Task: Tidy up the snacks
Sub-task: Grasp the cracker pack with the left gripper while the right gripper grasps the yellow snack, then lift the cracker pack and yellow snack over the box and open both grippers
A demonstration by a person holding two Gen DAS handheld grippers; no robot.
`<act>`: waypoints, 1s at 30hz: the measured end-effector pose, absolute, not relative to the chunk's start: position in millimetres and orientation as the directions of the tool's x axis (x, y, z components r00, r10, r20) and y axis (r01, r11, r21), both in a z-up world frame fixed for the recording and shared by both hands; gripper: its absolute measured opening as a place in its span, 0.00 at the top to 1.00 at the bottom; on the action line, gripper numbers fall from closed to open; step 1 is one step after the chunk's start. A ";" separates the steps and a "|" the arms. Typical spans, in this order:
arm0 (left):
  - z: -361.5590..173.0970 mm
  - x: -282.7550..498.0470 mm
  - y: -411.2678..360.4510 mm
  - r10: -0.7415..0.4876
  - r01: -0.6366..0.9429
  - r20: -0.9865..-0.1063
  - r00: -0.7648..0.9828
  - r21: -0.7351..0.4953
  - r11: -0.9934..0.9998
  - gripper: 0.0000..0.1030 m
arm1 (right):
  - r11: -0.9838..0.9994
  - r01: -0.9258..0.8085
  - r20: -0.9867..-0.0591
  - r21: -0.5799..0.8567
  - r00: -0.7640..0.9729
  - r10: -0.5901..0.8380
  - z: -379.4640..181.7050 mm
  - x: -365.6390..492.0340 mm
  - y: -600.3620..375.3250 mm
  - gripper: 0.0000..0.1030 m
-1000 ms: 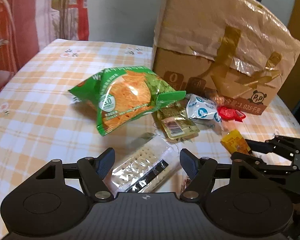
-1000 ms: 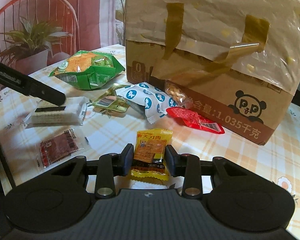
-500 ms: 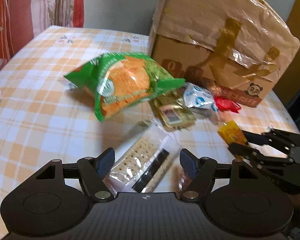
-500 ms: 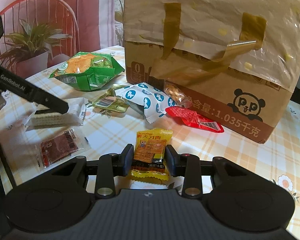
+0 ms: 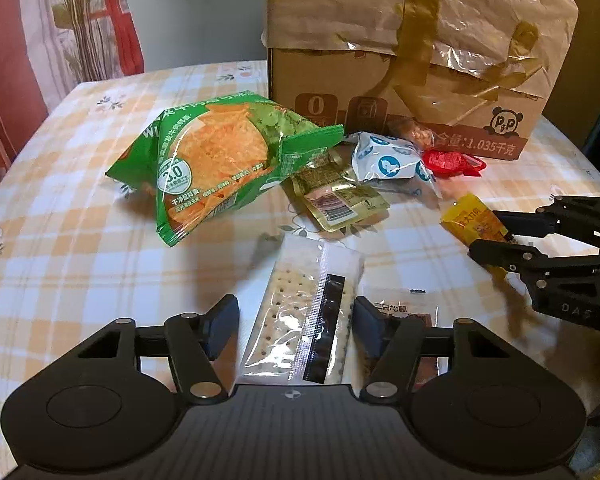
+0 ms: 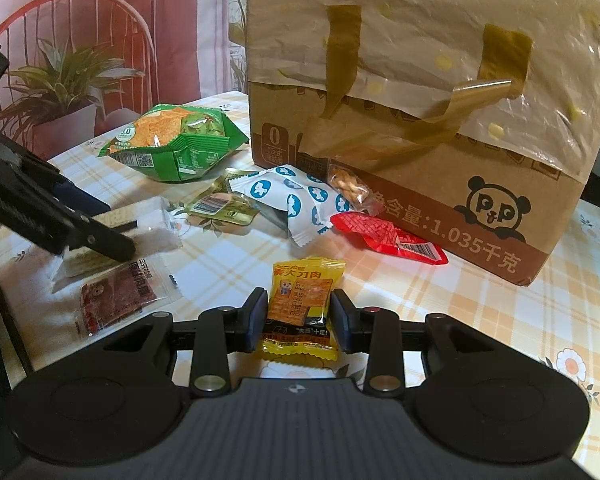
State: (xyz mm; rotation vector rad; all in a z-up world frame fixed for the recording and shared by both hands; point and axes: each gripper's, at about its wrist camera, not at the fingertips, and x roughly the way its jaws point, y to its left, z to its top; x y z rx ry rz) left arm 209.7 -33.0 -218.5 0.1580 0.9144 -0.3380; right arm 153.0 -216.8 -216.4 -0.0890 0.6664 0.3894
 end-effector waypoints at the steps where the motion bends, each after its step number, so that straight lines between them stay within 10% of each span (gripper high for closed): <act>1: -219.2 208.9 -33.2 -0.217 0.347 -0.793 0.569 -0.007 0.938 0.38 | 0.924 -0.380 -0.618 0.043 0.717 0.323 -216.4 153.1 -216.8 0.64; 4: -220.4 203.0 -31.5 -0.178 0.281 -0.773 0.609 0.000 0.960 0.51 | 0.924 -0.380 -0.618 0.044 0.717 0.324 -216.4 153.0 -217.0 0.64; 30: -207.6 185.9 -34.2 -0.219 0.267 -0.712 0.667 -0.045 0.963 0.51 | 0.924 -0.380 -0.603 0.037 0.729 0.324 -214.9 149.1 -215.3 0.64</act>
